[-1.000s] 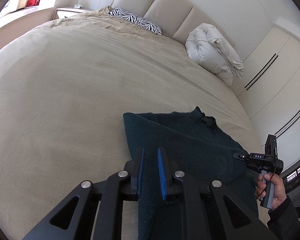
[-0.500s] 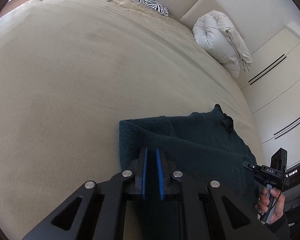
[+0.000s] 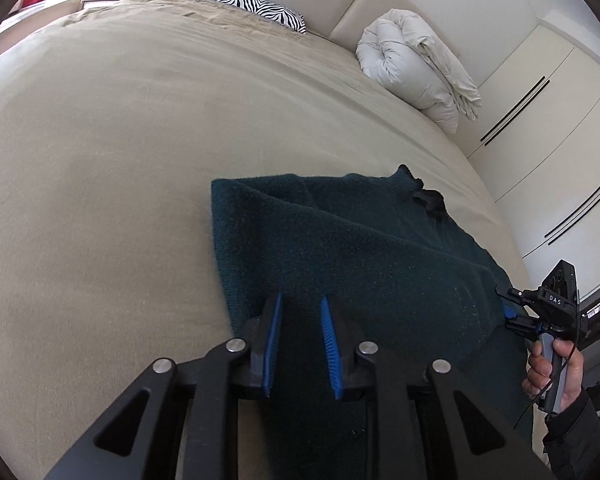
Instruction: Fold small clothes
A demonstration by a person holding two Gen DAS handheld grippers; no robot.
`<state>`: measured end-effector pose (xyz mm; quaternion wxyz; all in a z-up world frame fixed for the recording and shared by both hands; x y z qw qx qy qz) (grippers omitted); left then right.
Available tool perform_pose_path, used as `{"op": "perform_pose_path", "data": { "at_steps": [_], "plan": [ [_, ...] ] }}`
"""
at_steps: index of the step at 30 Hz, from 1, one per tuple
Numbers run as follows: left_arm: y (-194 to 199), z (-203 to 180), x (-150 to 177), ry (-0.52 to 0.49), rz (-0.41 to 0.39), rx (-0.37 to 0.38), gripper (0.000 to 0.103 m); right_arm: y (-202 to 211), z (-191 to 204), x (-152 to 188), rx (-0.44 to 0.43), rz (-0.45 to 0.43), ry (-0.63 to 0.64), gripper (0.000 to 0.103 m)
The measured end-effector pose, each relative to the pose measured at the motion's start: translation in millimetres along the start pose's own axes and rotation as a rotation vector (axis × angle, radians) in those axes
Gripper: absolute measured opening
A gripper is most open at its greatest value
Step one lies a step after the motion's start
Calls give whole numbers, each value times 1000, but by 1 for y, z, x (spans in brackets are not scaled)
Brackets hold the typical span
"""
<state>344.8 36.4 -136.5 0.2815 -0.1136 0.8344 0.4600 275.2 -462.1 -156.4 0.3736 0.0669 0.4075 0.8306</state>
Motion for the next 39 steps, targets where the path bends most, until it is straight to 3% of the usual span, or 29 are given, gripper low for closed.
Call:
{"op": "perform_pose_path", "data": {
  "at_steps": [2,5,8,13,15,16,19,23,28,32,38,39],
  "plan": [
    [13,-3,-1,26,-19,-1,23,7,0,1,19,-10,-13,45],
    [29,-23,11,-67,-45,-35,25,21,4,4,25,-46,21,46],
    [9,-28,30,-113,48,-41,29,17,-3,11,71,-20,44,45],
    [23,-25,27,-31,9,-27,31,44,-10,19,49,-57,20,45],
    [38,-36,27,-57,-24,-50,45,76,-17,20,-3,-116,-2,46],
    [46,-42,29,-67,-47,-52,58,95,-26,21,-16,-151,-16,46],
    [68,-62,38,-73,-112,-42,77,157,-75,27,-41,-271,-121,46],
    [72,-96,56,-92,-118,-18,78,237,-174,45,-11,-441,-334,46],
    [56,-140,72,-114,-79,15,79,297,-284,70,-18,-560,-613,47],
    [41,-162,78,-111,-39,42,79,315,-323,65,-99,-620,-710,45],
    [30,-182,81,-91,-12,94,79,314,-348,22,-98,-668,-757,44],
    [27,-183,80,-85,-8,99,79,314,-352,14,-86,-671,-753,38]
  ]
}}
Point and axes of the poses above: each gripper's, at about its wrist camera, not at the fingertips, and y roughly against the way its jaws point, z to its left, x to its underside, the point moved 3 cm from there along -y, roughly the way its jaws point, and after that the axes turned 9 degrees about -y, right-handed, at the moved point
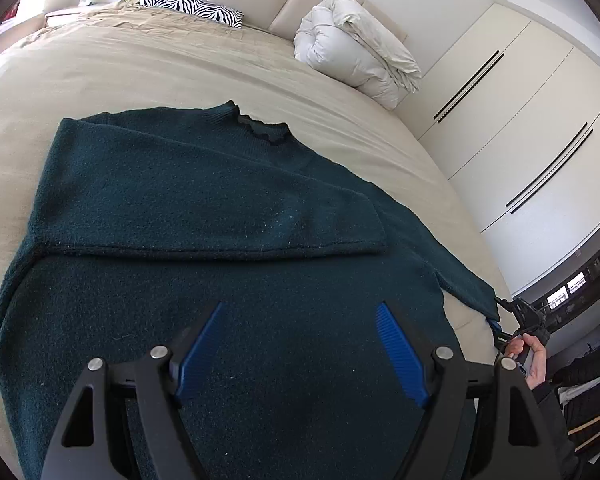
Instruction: Fold small clothes
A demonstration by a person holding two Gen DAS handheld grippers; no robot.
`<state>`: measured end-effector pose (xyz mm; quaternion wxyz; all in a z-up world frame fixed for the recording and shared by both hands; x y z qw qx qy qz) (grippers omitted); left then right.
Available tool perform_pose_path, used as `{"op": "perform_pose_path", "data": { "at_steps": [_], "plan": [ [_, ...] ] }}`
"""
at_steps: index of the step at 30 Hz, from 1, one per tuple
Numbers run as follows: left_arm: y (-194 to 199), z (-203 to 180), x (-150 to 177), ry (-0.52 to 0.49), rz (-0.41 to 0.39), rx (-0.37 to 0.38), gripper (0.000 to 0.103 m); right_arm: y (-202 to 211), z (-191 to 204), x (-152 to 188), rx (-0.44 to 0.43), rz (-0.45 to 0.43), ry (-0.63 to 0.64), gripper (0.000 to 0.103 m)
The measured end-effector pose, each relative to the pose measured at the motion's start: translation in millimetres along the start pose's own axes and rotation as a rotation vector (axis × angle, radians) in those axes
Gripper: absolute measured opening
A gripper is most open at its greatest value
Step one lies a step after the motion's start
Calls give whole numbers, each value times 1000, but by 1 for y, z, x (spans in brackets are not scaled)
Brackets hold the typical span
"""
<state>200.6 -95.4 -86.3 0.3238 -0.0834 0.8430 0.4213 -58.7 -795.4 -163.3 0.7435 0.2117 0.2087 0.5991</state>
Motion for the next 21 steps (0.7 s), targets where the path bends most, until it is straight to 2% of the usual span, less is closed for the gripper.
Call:
{"op": "perform_pose_path", "data": {
  "at_steps": [4,6,8,11,15,18,21],
  "plan": [
    [-6,0,-6,22,4,23,79,-17,19,-11,69,-6,66,8],
    [-7,1,-10,28,1,38,79,-14,43,-4,66,-18,141,7],
    [-8,1,-15,37,-3,56,79,-12,78,18,70,-24,275,7],
    [-9,-1,-25,62,-13,92,80,-17,139,85,53,31,519,7],
    [-12,-3,-32,124,-23,168,83,-34,200,220,13,157,897,7],
    [-19,0,-34,201,-24,238,85,-52,210,316,5,250,1091,7],
    [-31,2,-33,271,2,310,88,-70,203,389,8,321,1184,7]
  ]
}}
Point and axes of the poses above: each gripper's, at about its wrist camera, not at the fingertips, and y roughly against the way its jaws point, z to its left, x to its underside, the point moved 3 cm from there along -y, roughly the way its jaws point, and after that the axes turned 9 degrees about -y, right-handed, at the moved point
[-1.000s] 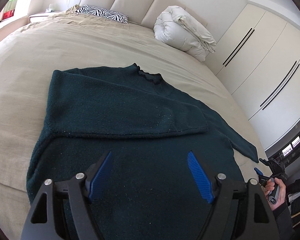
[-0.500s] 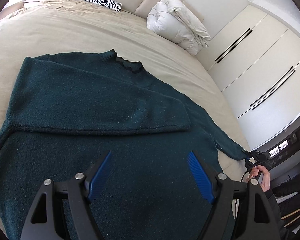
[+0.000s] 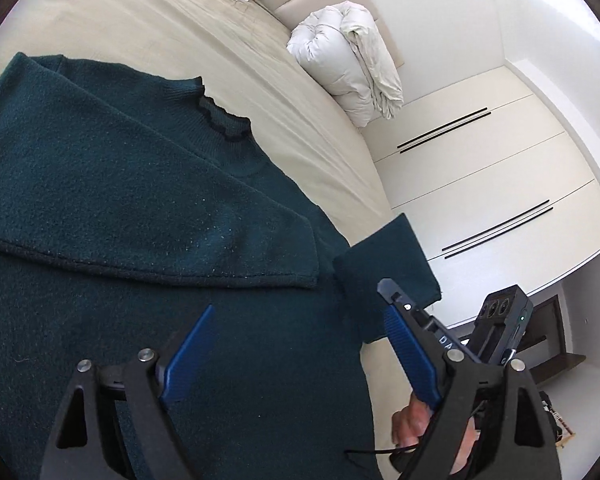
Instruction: Fold small clothes
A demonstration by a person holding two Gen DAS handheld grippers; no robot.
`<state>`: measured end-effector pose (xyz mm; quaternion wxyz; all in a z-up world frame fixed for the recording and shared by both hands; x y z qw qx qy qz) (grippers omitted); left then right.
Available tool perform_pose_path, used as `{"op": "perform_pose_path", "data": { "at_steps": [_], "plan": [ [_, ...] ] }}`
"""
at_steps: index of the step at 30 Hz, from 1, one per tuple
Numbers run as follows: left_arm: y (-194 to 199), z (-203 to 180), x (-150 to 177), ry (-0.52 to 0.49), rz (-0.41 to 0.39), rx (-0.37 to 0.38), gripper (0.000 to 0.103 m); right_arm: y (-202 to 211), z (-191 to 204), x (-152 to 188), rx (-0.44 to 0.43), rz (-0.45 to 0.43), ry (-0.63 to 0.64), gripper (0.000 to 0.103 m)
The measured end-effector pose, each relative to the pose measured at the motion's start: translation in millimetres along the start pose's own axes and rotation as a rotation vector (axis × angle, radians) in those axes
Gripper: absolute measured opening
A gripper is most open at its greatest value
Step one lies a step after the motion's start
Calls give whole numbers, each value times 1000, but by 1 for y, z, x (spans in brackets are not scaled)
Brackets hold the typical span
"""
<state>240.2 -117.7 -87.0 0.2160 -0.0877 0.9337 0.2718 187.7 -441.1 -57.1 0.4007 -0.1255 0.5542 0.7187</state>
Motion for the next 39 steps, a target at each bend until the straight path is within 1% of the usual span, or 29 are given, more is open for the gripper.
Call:
{"op": "perform_pose_path", "data": {
  "at_steps": [2,3,4,6,7,9,10,11,12,13,14,15,16,17,18,19,20,21,23,24,26,28,30,33,34,35,37,39],
  "plan": [
    [-11,2,1,37,35,37,88,-19,23,20,-3,43,23,7],
    [-17,3,1,51,53,55,89,-29,31,29,8,66,44,8],
    [-24,5,2,64,71,61,90,-36,42,46,16,98,67,10],
    [-38,11,5,99,109,63,90,-52,51,72,31,166,79,11],
    [-45,14,8,129,130,74,90,-59,51,79,38,187,73,13],
    [-57,15,12,162,164,90,90,-54,52,94,26,159,86,19],
    [-60,14,14,156,169,79,90,-50,53,98,18,152,95,22],
    [-63,12,14,148,173,68,90,-46,54,100,3,154,96,32],
    [-66,10,14,142,176,67,90,-41,52,106,-18,159,96,53],
    [-68,8,14,140,179,67,90,-34,52,110,-35,156,94,62],
    [-70,6,14,142,178,67,90,-26,51,115,-39,141,92,68],
    [-71,6,13,143,176,68,89,-16,48,121,-40,126,90,68],
    [-74,5,12,143,176,63,84,-9,43,124,-39,122,78,68],
    [-76,6,11,143,182,59,68,-2,34,124,-40,126,48,68],
    [-78,8,12,148,195,56,58,3,25,125,-55,133,5,68],
    [-81,9,13,156,212,51,34,8,15,128,-84,142,-49,68],
    [-83,10,13,154,221,30,12,12,4,130,-106,149,-99,68],
    [-82,10,10,138,220,-3,8,14,-6,131,-117,155,-138,68],
    [-76,1,3,95,207,-29,8,17,-23,136,-142,158,-187,68],
    [-71,-9,-3,53,199,-41,8,19,-32,139,-153,157,-205,68],
    [-60,-37,-17,-80,175,-81,8,20,-41,142,-182,151,-229,68],
    [-49,-68,-32,-216,144,-113,8,19,-45,144,-189,151,-243,68],
    [-38,-99,-46,-344,104,-131,8,19,-44,145,-176,149,-238,68],
    [-20,-139,-58,-524,41,-126,8,22,-45,149,-168,140,-232,68],
    [-17,-147,-61,-567,30,-147,8,22,-46,150,-170,139,-231,68],
    [-12,-151,-63,-596,21,-161,8,23,-48,151,-174,139,-234,68],
    [-6,-144,-68,-614,17,-181,8,20,-44,148,-179,140,-238,68],
    [-3,-120,-78,-576,22,-213,8,20,-44,146,-187,142,-245,68]
  ]
}}
Point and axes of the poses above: each gripper's, at about its wrist camera, not at the fingertips, and y roughly against the way its jaws point, z to its left, x to its underside, the point moved 3 cm from there along -y, roughly the way its jaws point, and after that the axes turned 9 degrees about -y, right-handed, at the moved point
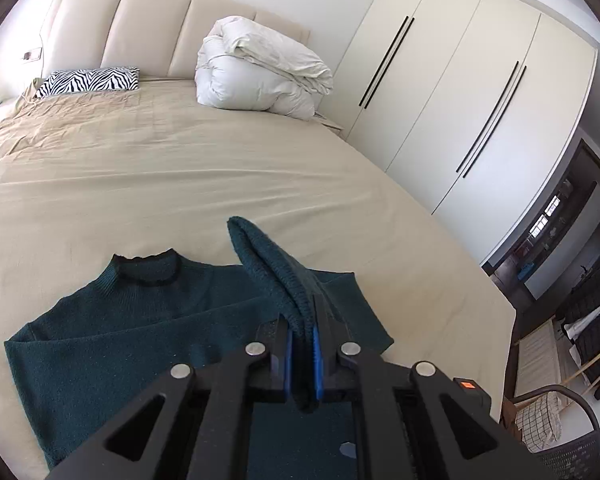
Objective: Fold small clothes
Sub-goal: 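Carry the held sleeve across the sweater body with the left tool and lay it down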
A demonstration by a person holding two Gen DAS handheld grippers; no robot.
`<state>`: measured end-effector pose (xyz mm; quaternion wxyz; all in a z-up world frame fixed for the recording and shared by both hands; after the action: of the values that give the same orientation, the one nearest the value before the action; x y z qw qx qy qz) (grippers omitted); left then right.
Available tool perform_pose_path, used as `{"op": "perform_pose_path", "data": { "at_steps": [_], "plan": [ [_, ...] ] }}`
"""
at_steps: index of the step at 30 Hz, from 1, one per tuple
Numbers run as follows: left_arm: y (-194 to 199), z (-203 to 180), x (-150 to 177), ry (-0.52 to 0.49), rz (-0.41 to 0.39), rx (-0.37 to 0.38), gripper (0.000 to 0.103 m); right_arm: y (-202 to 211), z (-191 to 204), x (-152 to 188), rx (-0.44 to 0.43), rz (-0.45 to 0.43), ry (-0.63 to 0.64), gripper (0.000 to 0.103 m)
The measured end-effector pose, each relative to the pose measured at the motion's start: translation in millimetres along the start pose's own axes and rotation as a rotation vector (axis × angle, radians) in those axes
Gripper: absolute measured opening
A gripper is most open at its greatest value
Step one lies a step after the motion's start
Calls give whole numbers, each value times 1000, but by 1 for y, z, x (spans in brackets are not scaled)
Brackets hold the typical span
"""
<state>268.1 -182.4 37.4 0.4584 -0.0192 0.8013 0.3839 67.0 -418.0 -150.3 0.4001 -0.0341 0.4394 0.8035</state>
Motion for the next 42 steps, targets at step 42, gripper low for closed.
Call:
{"op": "perform_pose_path", "data": {
  "at_steps": [42],
  "plan": [
    [-21,201,156,513,71,-22,12,13,-23,-137,-233,-4,-256,68]
  ]
}}
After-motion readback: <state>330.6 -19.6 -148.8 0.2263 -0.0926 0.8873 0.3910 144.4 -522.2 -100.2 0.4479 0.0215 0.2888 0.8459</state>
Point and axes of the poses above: each gripper's, at about its wrist camera, not at the fingertips, and y roughly against the way its jaws point, z to its left, x to its underside, the point moved 3 cm from there along -y, roughly the way its jaws point, and after that the axes turned 9 degrees about -y, right-handed, at the moved point
